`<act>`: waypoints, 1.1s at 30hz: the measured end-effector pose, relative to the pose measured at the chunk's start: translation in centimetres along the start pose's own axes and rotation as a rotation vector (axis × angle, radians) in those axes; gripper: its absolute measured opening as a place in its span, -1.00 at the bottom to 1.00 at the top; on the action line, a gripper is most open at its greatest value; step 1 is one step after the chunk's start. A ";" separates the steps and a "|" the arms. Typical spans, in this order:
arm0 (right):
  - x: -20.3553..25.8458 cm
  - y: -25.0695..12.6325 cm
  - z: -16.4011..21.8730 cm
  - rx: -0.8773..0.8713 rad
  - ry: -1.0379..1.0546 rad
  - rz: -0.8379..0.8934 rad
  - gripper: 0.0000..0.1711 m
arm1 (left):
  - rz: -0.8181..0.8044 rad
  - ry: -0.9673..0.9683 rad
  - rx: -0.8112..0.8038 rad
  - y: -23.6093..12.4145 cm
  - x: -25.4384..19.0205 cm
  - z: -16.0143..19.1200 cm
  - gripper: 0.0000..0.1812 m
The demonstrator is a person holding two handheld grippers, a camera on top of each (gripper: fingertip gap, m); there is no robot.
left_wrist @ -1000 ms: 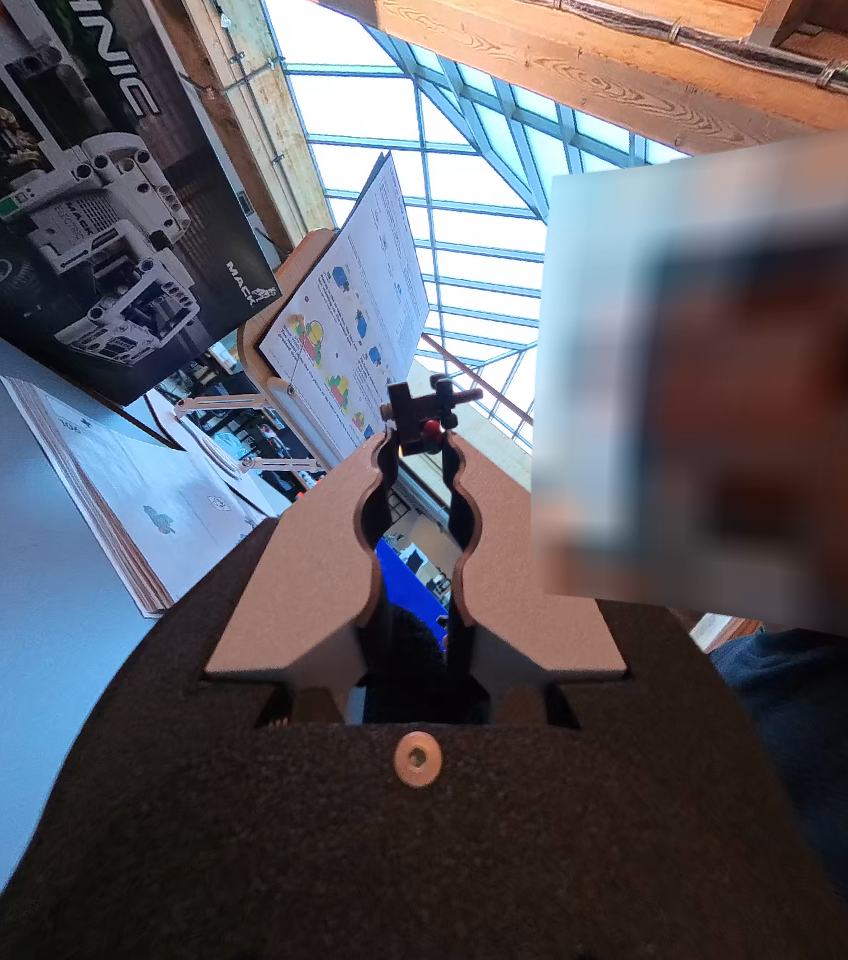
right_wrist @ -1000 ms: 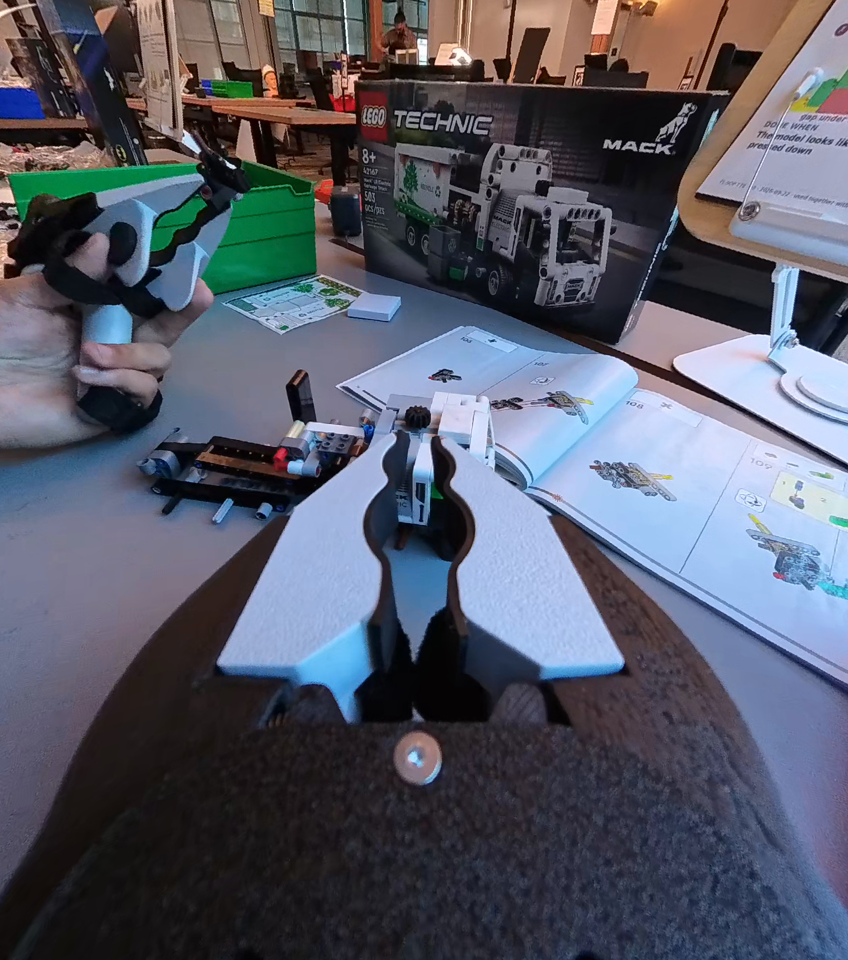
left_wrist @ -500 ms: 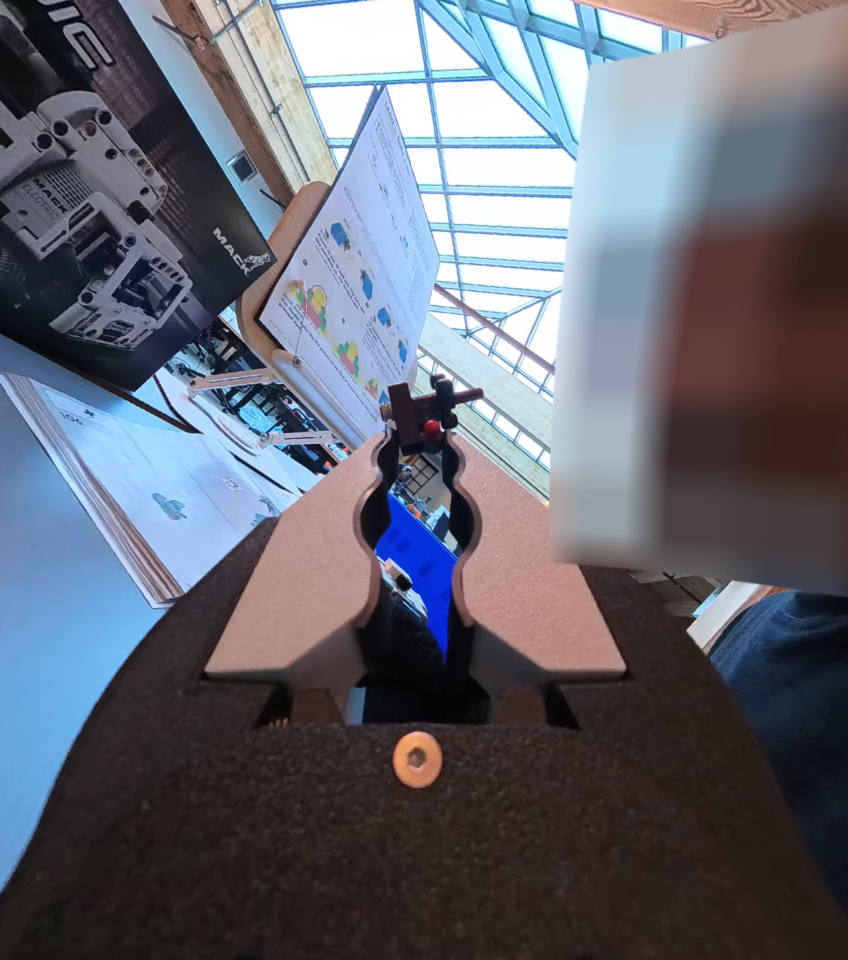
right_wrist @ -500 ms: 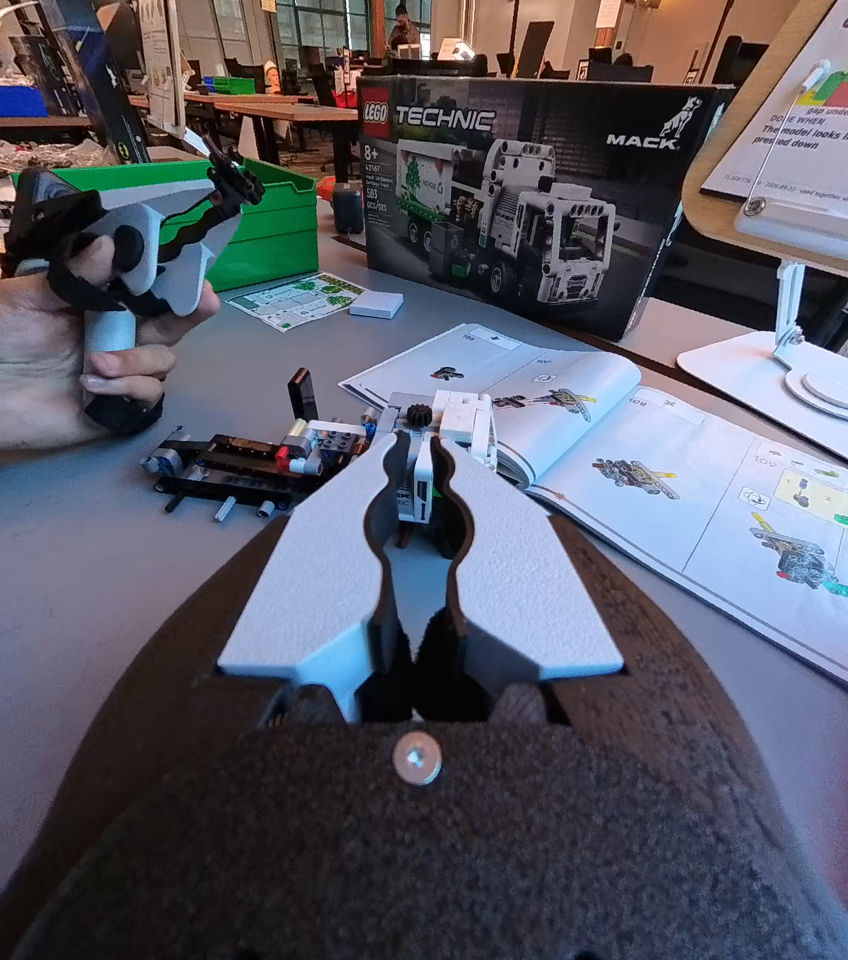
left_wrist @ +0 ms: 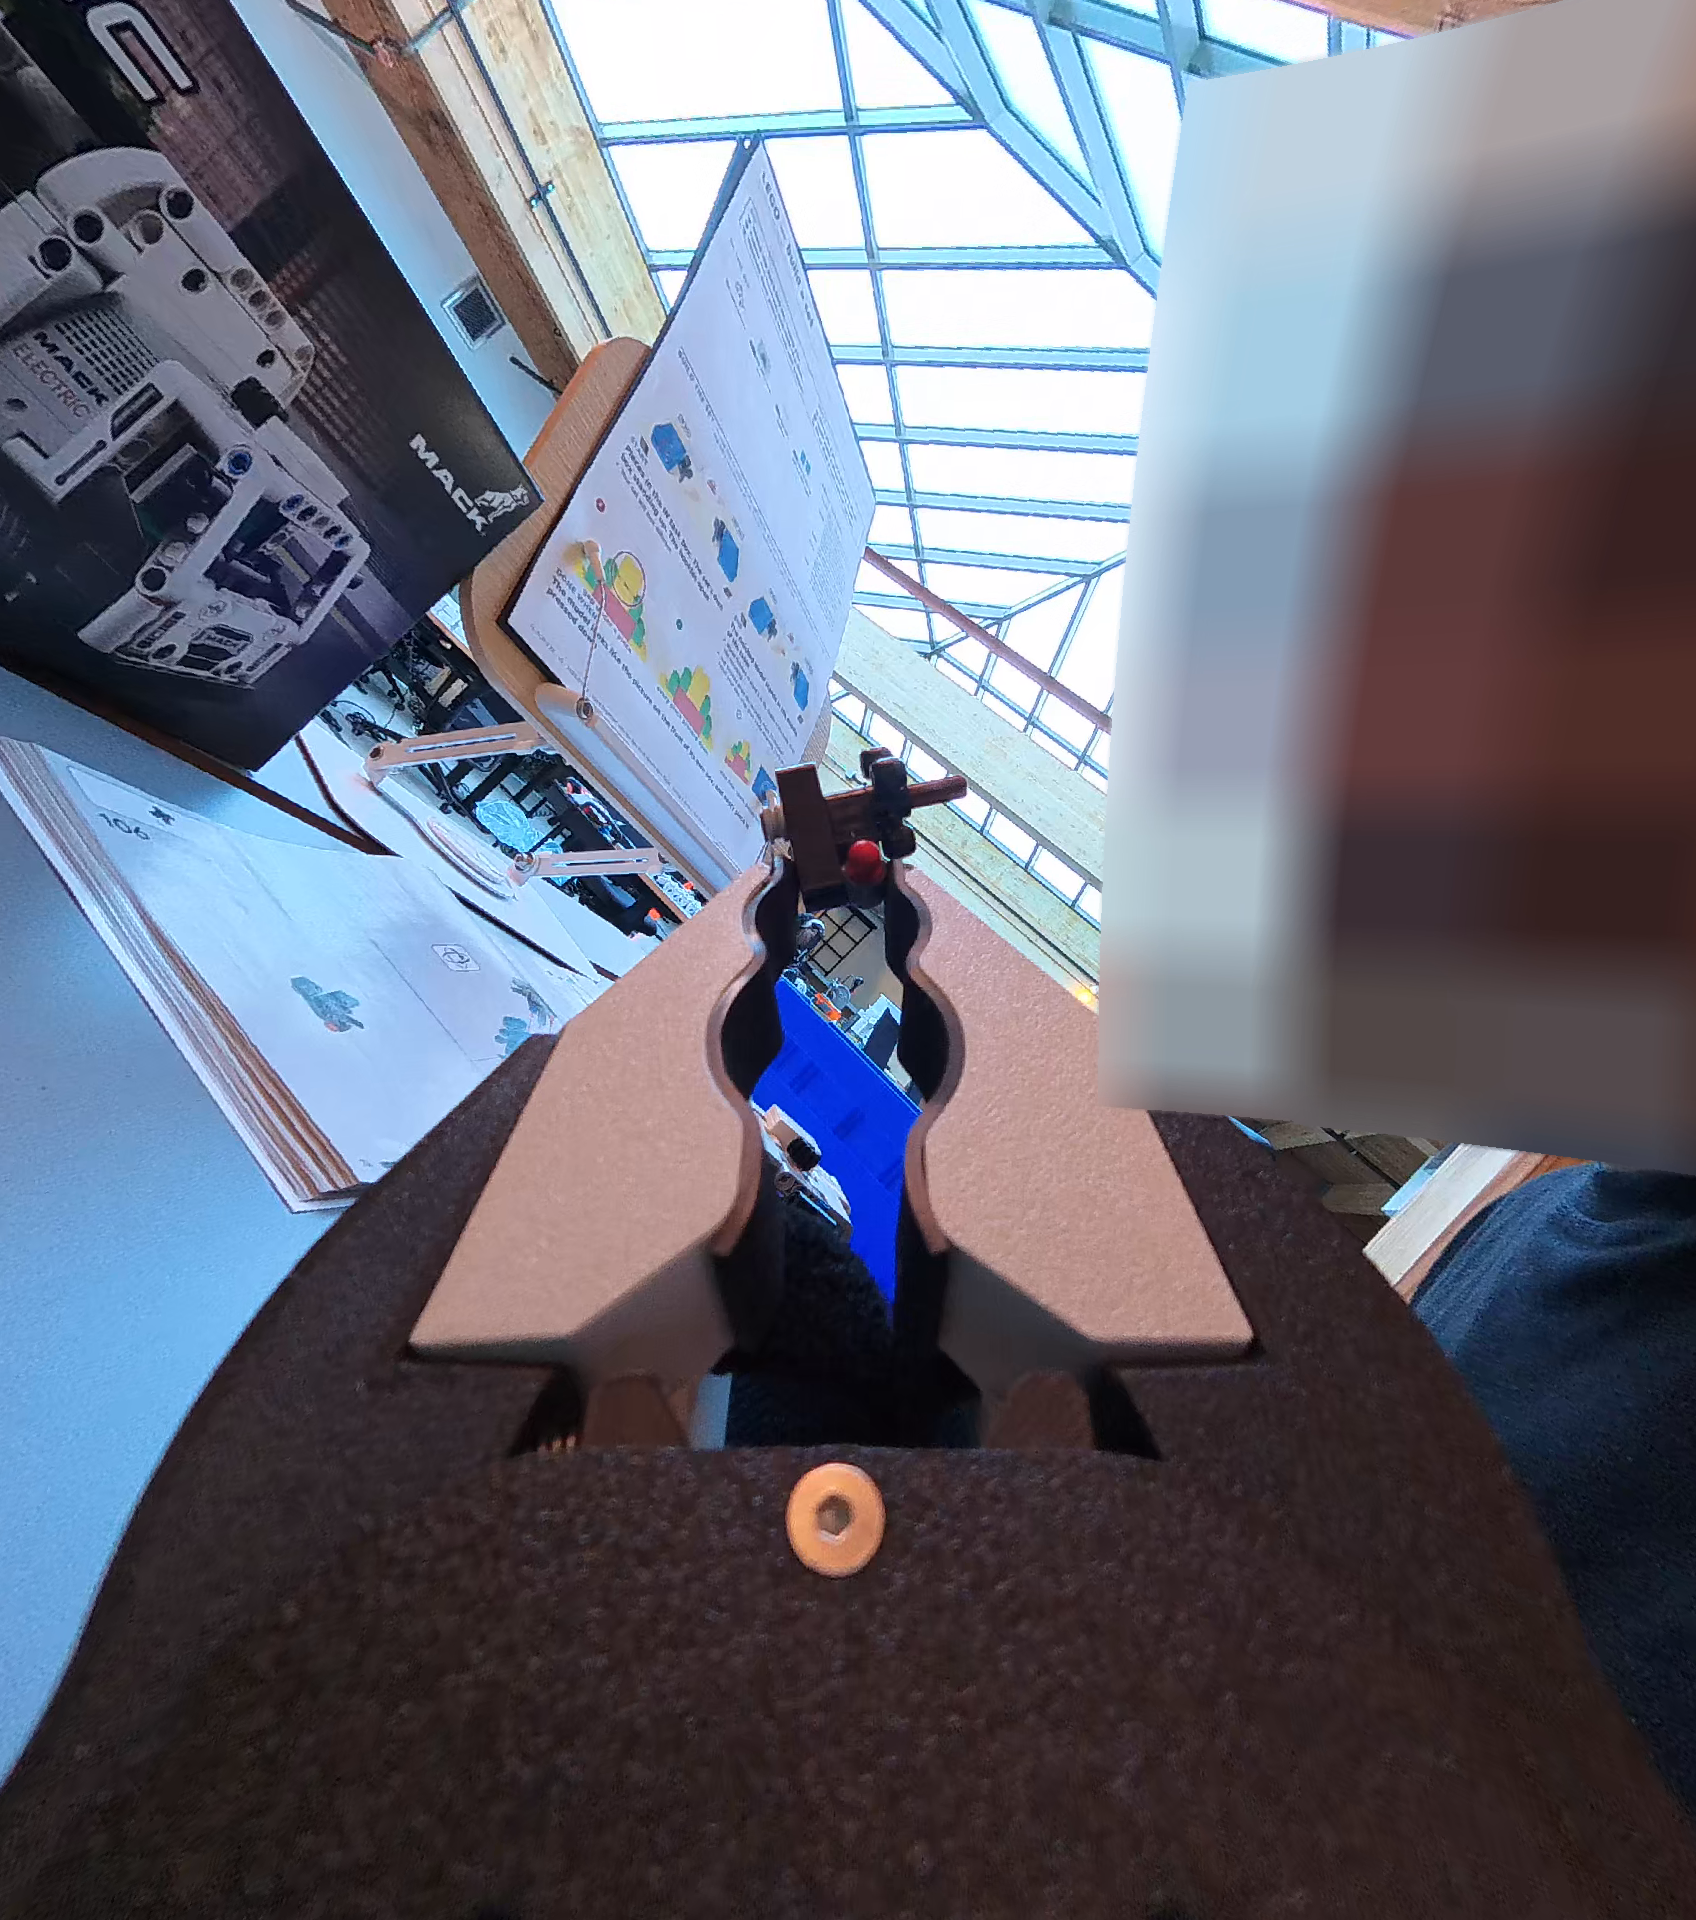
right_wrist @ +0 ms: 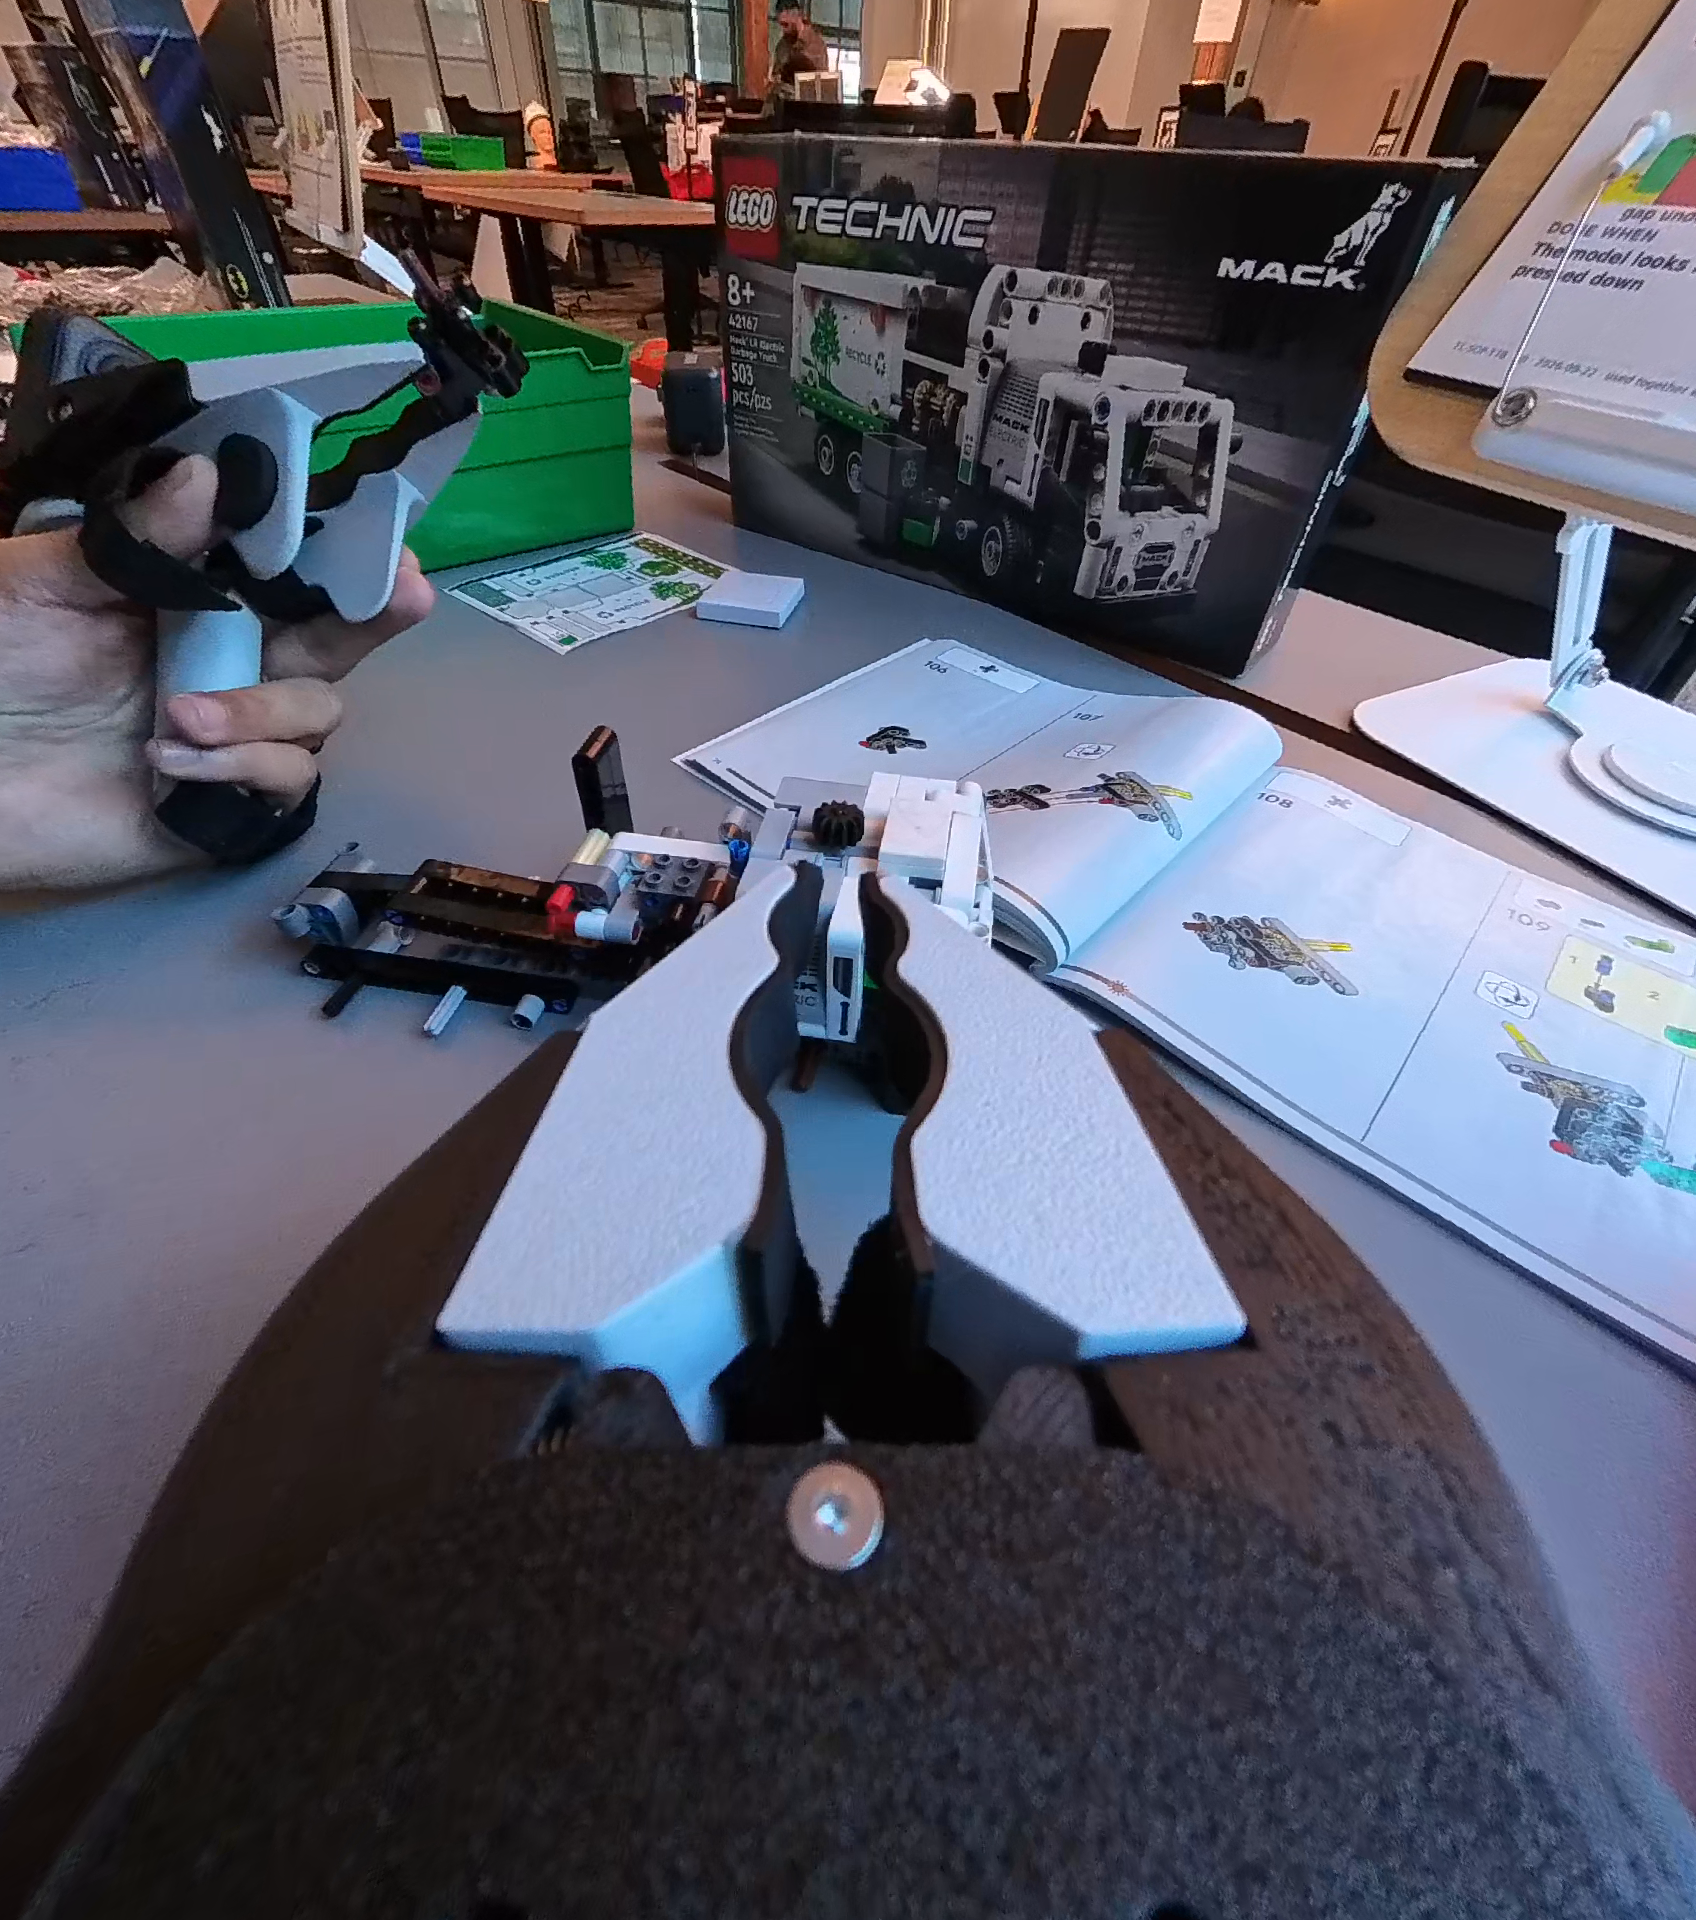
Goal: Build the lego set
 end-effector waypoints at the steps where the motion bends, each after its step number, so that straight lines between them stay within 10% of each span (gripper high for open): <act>1: 0.0 0.0 0.0 0.001 0.000 0.000 -0.92 | 0.000 -0.001 0.002 0.0 0.0 0.0 -0.85; 29: 0.0 0.0 0.0 0.010 -0.007 -0.001 -0.93 | -0.011 0.008 0.012 0.1 0.1 0.1 -0.85; 33: 1.2 -0.1 0.0 0.078 0.062 -0.315 -0.90 | -0.009 0.016 0.021 0.2 0.0 0.2 -0.85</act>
Point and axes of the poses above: each gripper's, where its closed fingertips meet, y out along the fingers, z out of its underside, x = y × z across the jaws, the point moved 9 cm from there along -y, back along the fingers, and after that the axes turned 1 degree about -y, right-handed, at the moved point
